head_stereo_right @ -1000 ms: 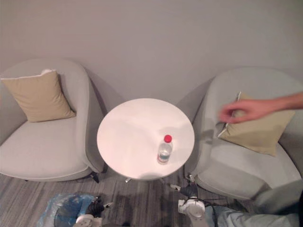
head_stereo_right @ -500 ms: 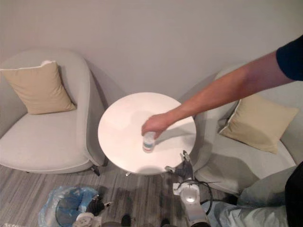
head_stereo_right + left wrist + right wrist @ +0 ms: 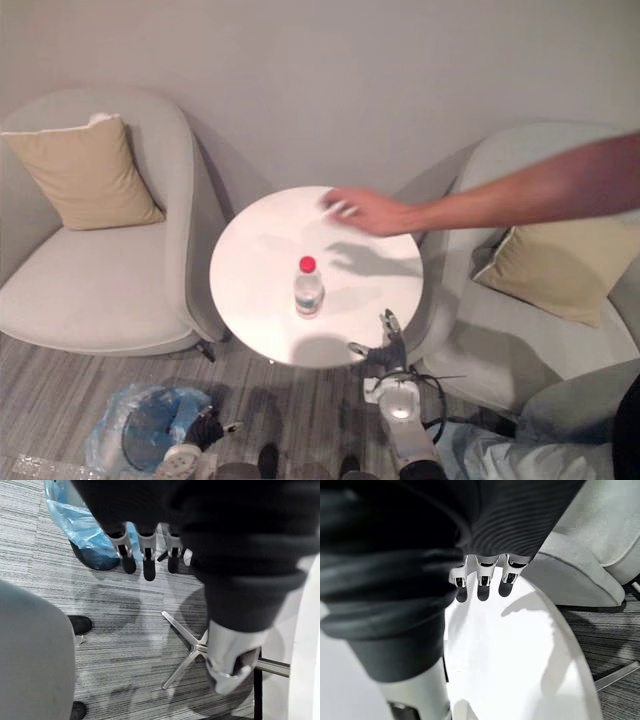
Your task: Gather rubbish on tea table into small bin, then transfer packed bag to large trash can.
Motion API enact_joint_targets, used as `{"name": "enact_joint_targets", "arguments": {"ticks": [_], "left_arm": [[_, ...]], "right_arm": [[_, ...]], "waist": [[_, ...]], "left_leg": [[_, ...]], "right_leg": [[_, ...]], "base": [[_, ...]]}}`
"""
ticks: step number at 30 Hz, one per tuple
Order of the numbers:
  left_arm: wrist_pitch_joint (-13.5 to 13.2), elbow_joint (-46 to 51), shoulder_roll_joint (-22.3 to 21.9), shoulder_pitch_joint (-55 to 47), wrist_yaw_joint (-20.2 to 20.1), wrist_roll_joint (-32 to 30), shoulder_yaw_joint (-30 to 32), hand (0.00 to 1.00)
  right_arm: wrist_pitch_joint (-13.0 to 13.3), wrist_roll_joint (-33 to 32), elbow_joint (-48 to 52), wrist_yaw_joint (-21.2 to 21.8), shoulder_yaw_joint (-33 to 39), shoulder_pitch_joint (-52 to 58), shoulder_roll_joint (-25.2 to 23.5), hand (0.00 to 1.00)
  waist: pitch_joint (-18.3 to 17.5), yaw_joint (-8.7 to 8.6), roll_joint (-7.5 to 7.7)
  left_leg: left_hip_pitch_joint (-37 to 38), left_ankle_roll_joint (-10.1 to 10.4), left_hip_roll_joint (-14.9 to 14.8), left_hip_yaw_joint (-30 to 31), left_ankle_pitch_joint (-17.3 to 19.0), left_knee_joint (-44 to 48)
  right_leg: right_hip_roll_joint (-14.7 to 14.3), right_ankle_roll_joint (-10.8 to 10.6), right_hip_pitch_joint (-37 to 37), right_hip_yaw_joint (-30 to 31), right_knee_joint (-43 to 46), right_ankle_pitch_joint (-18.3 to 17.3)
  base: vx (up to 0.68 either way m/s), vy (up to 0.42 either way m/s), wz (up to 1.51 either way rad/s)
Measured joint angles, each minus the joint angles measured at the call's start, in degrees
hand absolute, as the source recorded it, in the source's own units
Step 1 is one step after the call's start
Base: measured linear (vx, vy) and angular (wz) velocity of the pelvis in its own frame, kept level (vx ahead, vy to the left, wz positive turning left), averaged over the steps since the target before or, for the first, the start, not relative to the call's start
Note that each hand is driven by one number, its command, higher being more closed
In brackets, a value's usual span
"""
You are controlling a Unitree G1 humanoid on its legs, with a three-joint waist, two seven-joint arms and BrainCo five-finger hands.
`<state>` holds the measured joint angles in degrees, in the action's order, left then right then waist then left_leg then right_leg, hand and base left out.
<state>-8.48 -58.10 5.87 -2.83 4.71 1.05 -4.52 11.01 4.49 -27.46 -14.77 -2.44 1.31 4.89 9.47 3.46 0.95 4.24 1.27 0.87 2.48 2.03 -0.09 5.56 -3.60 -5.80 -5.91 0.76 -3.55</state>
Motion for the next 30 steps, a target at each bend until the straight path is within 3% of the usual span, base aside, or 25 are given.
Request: {"name": "enact_joint_targets", "arguments": {"ticks": [18, 30], "left_arm": [[-0.33, 0.21, 0.15, 0.02, -0.05, -1.01, -0.09, 0.00], [-1.25, 2.68, 0.00, 0.08, -0.07, -0.92, 0.36, 0.00]], "right_arm": [[-0.06, 2.14, 0.09, 0.12, -2.83, -1.60, 0.89, 0.00], [0.00, 1.63, -0.39, -0.05, -6.03, -9.87, 2.55, 0.00]], "waist": [[0.10, -0.02, -0.27], [1.92, 1.83, -0.60]], "left_leg": [[-1.31, 0.20, -0.09, 0.59, -0.15, -0.55], [-5.32, 0.31, 0.49, 4.13, -0.24, 1.57]], "right_leg": [[-0.13, -0.10, 1.11, -0.02, 0.05, -0.02], [0.19, -0.23, 2.90, -2.99, 0.83, -0.17]], "base": [[-0.01, -0.005, 0.01], [-0.03, -0.010, 0.14]]}}
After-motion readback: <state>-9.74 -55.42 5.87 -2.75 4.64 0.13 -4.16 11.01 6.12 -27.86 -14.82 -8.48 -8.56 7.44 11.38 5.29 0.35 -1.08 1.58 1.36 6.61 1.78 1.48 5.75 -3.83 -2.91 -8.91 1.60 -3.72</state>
